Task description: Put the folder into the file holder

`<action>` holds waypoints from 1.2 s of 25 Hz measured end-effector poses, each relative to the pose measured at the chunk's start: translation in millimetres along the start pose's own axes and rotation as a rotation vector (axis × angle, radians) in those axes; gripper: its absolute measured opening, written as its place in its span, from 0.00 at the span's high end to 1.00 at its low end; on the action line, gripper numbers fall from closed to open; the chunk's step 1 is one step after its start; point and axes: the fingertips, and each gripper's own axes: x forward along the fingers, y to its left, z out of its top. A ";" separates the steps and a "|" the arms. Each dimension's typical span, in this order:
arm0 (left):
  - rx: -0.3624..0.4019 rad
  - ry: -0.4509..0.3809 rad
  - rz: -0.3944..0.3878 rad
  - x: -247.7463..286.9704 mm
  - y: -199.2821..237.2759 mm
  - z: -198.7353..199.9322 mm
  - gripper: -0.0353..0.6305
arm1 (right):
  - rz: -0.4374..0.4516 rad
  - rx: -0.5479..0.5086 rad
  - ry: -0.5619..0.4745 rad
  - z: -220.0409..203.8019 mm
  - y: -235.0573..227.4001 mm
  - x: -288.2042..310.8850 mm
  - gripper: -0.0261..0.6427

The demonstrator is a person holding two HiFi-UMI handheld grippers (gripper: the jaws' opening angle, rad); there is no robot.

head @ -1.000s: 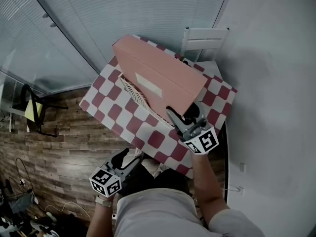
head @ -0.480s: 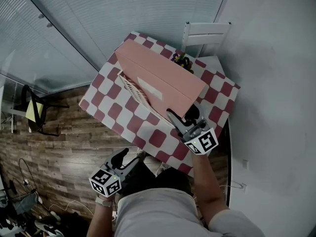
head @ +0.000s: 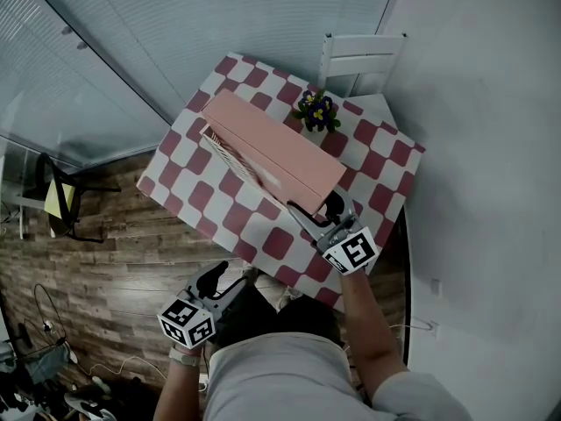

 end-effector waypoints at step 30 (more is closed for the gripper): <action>0.064 -0.013 -0.119 35.5 -12.8 35.0 0.59 | -0.090 -0.044 0.181 -0.6 -1.1 -31.4 0.51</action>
